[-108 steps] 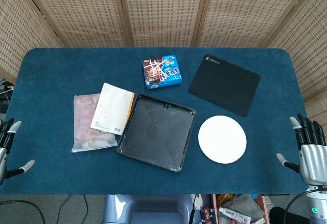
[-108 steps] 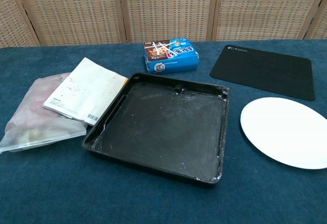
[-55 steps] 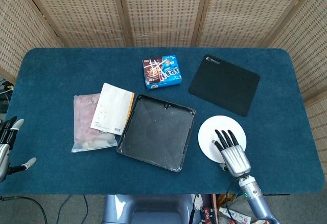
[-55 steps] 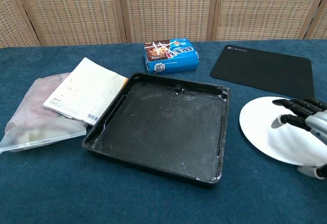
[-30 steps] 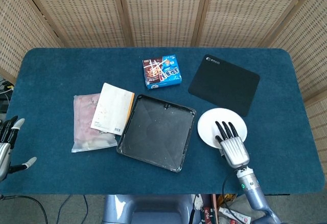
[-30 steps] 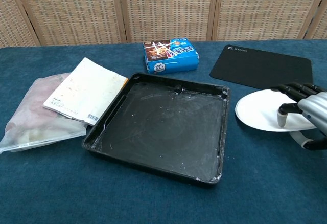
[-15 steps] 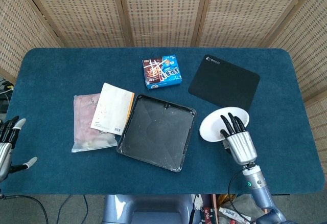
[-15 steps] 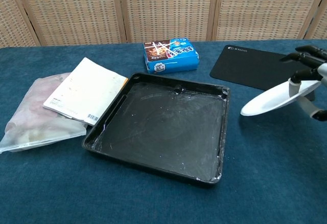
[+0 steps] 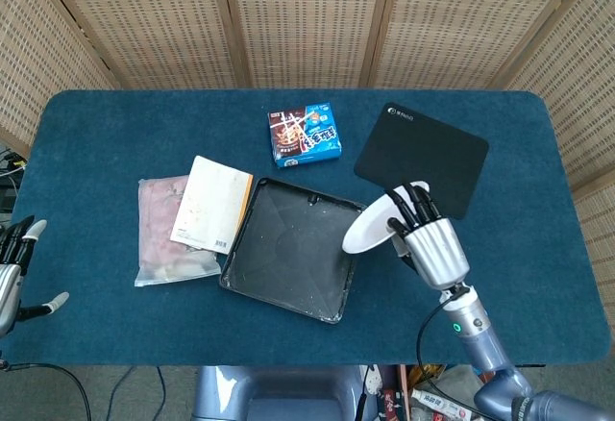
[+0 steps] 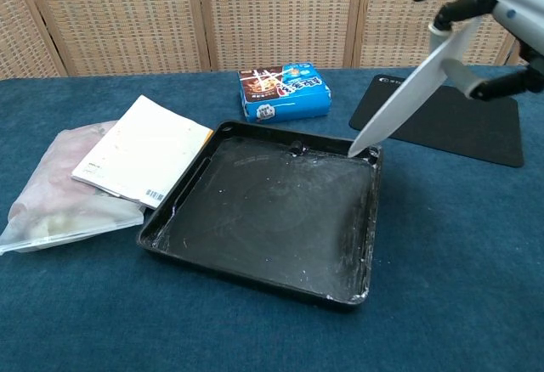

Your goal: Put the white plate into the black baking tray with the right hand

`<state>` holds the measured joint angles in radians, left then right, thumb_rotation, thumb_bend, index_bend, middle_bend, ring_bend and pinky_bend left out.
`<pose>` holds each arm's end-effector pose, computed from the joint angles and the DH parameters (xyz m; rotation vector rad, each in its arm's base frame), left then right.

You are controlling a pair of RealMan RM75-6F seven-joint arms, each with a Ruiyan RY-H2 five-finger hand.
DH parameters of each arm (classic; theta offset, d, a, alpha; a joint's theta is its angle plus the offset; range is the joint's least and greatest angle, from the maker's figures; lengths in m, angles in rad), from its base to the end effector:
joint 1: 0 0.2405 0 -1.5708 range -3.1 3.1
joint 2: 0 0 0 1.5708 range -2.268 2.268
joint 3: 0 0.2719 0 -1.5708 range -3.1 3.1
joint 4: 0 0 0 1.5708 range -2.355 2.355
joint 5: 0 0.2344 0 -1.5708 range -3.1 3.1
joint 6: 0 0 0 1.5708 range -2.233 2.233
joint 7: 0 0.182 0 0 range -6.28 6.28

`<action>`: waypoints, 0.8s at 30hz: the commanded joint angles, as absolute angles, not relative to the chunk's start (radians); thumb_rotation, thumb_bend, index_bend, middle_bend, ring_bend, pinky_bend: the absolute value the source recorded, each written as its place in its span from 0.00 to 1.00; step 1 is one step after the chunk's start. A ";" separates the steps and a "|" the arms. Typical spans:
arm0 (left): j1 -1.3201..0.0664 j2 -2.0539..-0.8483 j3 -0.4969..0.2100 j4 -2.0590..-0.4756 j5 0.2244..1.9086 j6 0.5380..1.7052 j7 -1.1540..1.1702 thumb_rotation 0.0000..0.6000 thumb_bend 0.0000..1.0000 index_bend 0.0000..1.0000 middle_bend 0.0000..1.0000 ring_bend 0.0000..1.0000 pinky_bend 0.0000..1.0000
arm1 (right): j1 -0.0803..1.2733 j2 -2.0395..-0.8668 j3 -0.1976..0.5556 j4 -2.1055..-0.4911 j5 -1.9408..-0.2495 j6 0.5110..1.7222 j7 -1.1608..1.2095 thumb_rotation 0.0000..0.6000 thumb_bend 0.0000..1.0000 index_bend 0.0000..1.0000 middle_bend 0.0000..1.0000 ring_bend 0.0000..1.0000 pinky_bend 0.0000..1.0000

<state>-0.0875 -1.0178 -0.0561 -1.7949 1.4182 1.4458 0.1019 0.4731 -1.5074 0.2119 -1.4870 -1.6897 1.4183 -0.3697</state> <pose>-0.3168 0.2211 0.1577 -1.3598 -0.9488 -0.8365 -0.1498 -0.3349 0.0387 1.6314 -0.3743 1.2596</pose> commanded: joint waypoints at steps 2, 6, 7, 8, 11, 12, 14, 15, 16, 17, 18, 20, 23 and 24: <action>-0.097 -1.017 -0.066 -1.791 1.396 1.429 0.098 1.00 0.00 0.00 0.00 0.00 0.00 | 0.555 -1.486 0.284 -1.608 -1.621 1.313 -0.432 1.00 0.54 0.61 0.15 0.00 0.16; -0.102 -1.017 -0.068 -1.789 1.385 1.419 0.096 1.00 0.00 0.00 0.00 0.00 0.00 | 0.594 -1.503 0.303 -1.632 -1.588 1.266 -0.464 1.00 0.54 0.61 0.16 0.00 0.16; -0.103 -1.017 -0.069 -1.789 1.382 1.416 0.096 1.00 0.00 0.00 0.00 0.00 0.00 | 0.608 -1.513 0.308 -1.635 -1.575 1.247 -0.472 1.00 0.54 0.61 0.16 0.00 0.16; -0.105 -1.016 -0.070 -1.789 1.378 1.413 0.094 1.00 0.00 0.00 0.00 0.00 0.00 | 0.628 -1.529 0.313 -1.635 -1.555 1.222 -0.482 1.00 0.54 0.61 0.16 0.00 0.16; -0.106 -1.015 -0.073 -1.788 1.370 1.410 0.091 1.00 0.00 0.00 0.00 0.00 0.00 | 0.675 -1.576 0.323 -1.625 -1.505 1.164 -0.513 1.00 0.54 0.61 0.16 0.00 0.16; -0.107 -1.015 -0.074 -1.787 1.366 1.408 0.090 1.00 0.00 0.00 0.00 0.00 0.00 | 0.690 -1.591 0.325 -1.616 -1.495 1.150 -0.525 1.00 0.54 0.61 0.16 0.00 0.16; -0.112 -1.015 -0.077 -1.784 1.352 1.398 0.089 1.00 0.00 0.00 0.00 0.00 0.00 | 0.741 -1.648 0.342 -1.574 -1.464 1.109 -0.558 1.00 0.54 0.61 0.16 0.00 0.16; -0.113 -1.016 -0.078 -1.784 1.349 1.395 0.090 1.00 0.00 0.00 0.00 0.00 0.00 | 0.750 -1.661 0.347 -1.565 -1.453 1.106 -0.563 1.00 0.54 0.61 0.16 0.00 0.16; -0.116 -1.016 -0.081 -1.783 1.341 1.390 0.090 1.00 0.00 0.00 0.00 0.00 0.00 | 0.771 -1.693 0.357 -1.546 -1.425 1.090 -0.568 1.00 0.54 0.62 0.16 0.00 0.16; -0.117 -1.016 -0.082 -1.783 1.338 1.388 0.091 1.00 0.00 0.00 0.00 0.00 0.00 | 0.779 -1.704 0.361 -1.537 -1.414 1.086 -0.572 1.00 0.54 0.62 0.16 0.00 0.16; -0.119 -1.016 -0.083 -1.783 1.333 1.386 0.092 1.00 0.00 0.00 0.00 0.00 0.00 | 0.790 -1.720 0.364 -1.525 -1.403 1.080 -0.577 1.00 0.54 0.62 0.16 0.00 0.16; -0.122 -1.017 -0.086 -1.781 1.324 1.380 0.094 1.00 0.00 0.00 0.00 0.00 0.00 | 0.812 -1.749 0.364 -1.494 -1.389 1.071 -0.586 1.00 0.54 0.62 0.16 0.00 0.16; -0.128 -1.020 -0.090 -1.779 1.308 1.369 0.100 1.00 0.00 0.00 0.00 0.00 0.00 | 0.844 -1.794 0.353 -1.419 -1.378 1.056 -0.588 1.00 0.54 0.62 0.16 0.00 0.16; -0.129 -1.021 -0.090 -1.778 1.305 1.367 0.101 1.00 0.00 0.00 0.00 0.00 0.00 | 0.850 -1.803 0.351 -1.402 -1.372 1.051 -0.583 1.00 0.54 0.62 0.16 0.00 0.16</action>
<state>-0.1278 -1.0197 -0.0892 -1.7790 1.3071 1.3696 0.0994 0.8230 -1.7696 0.3543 -1.4457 -1.3884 1.0690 -0.5799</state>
